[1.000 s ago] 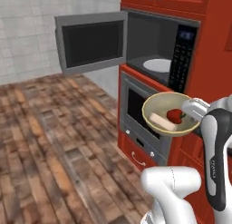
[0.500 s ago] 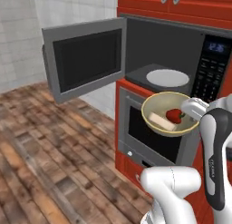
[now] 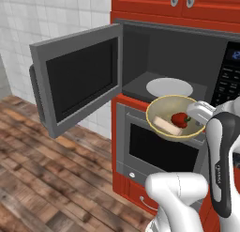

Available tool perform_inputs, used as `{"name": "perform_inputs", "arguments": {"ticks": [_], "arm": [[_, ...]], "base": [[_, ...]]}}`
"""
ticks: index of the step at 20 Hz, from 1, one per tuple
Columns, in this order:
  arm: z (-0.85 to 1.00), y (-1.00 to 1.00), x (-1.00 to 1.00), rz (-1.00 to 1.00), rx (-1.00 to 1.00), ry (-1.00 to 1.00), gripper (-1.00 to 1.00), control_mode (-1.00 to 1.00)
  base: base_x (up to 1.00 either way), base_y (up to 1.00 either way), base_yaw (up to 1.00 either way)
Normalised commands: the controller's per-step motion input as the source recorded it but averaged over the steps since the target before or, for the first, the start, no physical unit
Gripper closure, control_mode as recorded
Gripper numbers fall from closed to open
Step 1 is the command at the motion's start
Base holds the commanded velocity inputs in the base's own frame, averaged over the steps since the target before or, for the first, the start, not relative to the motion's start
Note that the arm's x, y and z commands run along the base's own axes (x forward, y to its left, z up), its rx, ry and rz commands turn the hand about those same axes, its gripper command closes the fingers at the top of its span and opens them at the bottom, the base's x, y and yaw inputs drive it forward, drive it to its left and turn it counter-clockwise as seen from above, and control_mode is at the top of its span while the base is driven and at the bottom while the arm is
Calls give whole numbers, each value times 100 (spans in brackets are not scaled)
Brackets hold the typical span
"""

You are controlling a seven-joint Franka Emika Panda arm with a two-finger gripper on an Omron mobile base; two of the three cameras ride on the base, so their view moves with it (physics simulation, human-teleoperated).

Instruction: Place the bowl containing the steak and bell pepper in the microwave. Close the microwave door and press the start button to microwave the meal.

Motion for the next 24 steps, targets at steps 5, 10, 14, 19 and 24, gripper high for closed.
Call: {"name": "perform_inputs", "arguments": {"ticks": [5,10,14,19,24], "arm": [[0,0,0,0,0,0,100,100],[0,0,0,0,0,0,100,100],[0,0,0,0,0,0,100,100],[0,0,0,0,0,0,100,100],[0,0,0,0,0,0,100,100]], "base": [[58,15,-40],[46,20,-39],[35,26,-37],[34,30,-35],[33,38,-28]]}}
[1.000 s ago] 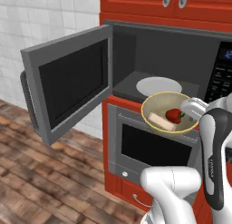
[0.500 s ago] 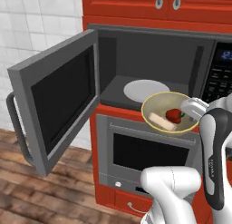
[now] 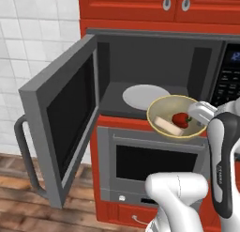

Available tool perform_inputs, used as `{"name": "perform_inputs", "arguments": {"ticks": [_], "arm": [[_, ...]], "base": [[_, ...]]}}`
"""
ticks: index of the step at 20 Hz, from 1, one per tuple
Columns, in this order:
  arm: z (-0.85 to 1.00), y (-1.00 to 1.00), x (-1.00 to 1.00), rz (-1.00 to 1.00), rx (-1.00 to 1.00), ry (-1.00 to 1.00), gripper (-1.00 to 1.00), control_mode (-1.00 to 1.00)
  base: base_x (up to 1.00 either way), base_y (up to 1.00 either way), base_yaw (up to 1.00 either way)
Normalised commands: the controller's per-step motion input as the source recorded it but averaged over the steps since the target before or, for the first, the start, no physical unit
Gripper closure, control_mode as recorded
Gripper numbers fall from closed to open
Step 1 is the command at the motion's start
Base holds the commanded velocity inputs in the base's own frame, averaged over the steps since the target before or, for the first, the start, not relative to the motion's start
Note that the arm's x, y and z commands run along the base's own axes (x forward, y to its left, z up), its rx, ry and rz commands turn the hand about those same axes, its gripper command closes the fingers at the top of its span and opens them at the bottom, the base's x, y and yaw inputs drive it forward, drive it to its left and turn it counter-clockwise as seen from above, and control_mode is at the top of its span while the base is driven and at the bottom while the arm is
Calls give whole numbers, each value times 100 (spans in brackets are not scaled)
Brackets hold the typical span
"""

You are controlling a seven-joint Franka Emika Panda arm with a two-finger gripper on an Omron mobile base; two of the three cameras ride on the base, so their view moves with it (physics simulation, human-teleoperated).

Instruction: Place the bowl containing the steak and bell pepper in the microwave. Close the microwave door and press the start button to microwave the meal.

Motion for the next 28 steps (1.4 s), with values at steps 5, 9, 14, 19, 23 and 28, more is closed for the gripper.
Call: {"name": "perform_inputs", "arguments": {"ticks": [5,9,14,19,23,28], "arm": [[0,0,0,0,0,0,100,100],[0,0,0,0,0,0,100,100],[0,0,0,0,0,0,100,100],[0,0,0,0,0,0,100,100],[0,0,0,0,0,0,100,100],[0,0,0,0,0,0,100,100]], "base": [[12,41,-11],[0,9,-1],[0,0,0],[-11,0,3],[-21,-1,4],[-28,-15,11]]}}
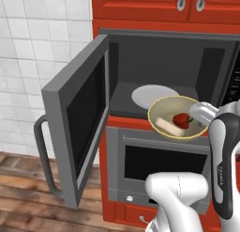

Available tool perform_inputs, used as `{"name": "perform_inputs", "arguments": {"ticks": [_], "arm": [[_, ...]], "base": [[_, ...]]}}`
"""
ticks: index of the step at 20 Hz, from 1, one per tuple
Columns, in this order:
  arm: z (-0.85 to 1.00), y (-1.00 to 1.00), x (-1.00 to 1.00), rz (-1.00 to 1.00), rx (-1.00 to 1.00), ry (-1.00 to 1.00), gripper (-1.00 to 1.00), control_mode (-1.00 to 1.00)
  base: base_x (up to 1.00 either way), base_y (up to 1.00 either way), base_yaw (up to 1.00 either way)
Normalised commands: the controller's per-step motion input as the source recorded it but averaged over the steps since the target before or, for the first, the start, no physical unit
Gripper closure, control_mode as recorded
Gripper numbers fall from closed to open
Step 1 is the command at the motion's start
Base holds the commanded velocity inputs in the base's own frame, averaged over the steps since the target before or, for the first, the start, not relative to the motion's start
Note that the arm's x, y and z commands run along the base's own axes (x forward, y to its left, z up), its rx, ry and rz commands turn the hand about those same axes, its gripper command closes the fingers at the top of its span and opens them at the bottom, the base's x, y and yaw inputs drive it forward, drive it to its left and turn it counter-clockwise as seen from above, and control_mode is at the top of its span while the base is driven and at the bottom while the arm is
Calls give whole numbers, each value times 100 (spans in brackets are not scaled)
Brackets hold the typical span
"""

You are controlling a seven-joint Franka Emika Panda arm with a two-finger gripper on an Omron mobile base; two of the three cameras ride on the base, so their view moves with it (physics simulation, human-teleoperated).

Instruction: Place the bowl containing the steak and bell pepper in the microwave. Close the microwave door and press the start button to microwave the meal.

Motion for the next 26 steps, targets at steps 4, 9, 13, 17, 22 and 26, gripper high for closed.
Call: {"name": "perform_inputs", "arguments": {"ticks": [4,9,13,17,22,26], "arm": [[0,0,0,0,0,0,100,100],[0,0,0,0,0,0,100,100],[0,0,0,0,0,0,100,100],[0,0,0,1,0,0,100,-100],[0,0,5,0,0,0,100,-100],[0,-1,12,-7,1,-3,100,-100]], "base": [[-44,-25,14],[-33,-14,12],[0,0,7],[0,0,0],[0,0,0],[0,0,0]]}}
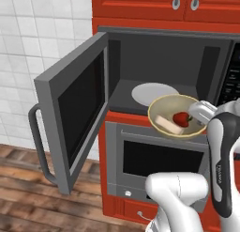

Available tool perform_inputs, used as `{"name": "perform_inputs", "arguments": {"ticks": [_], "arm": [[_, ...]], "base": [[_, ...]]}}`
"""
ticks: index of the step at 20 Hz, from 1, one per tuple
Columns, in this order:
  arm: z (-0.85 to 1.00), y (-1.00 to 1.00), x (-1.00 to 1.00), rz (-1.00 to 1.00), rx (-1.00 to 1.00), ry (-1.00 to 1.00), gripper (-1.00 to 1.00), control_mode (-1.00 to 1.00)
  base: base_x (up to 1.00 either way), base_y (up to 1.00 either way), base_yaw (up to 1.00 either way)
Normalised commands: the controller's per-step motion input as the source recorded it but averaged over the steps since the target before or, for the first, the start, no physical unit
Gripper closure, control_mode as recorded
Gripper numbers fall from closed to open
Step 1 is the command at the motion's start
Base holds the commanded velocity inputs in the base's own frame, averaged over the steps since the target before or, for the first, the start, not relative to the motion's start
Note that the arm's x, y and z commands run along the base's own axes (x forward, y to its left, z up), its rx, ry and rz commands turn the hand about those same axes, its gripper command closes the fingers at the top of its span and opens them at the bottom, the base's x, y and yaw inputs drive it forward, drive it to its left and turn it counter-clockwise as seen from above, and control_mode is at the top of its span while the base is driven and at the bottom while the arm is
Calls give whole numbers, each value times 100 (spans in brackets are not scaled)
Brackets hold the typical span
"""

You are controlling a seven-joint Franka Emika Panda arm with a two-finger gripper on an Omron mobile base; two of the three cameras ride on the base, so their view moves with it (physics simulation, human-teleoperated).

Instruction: Place the bowl containing the steak and bell pepper in the microwave. Close the microwave door and press the start button to microwave the meal.

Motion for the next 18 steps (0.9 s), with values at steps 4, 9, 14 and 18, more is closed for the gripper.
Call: {"name": "perform_inputs", "arguments": {"ticks": [4,9,14,18], "arm": [[4,-1,28,-13,1,-1,100,-100],[15,-3,39,-13,8,-4,100,-100],[2,0,52,-6,6,-3,100,-100],[-1,0,64,-5,3,0,100,-100]], "base": [[0,0,0],[0,0,0],[0,0,0],[0,0,0]]}}
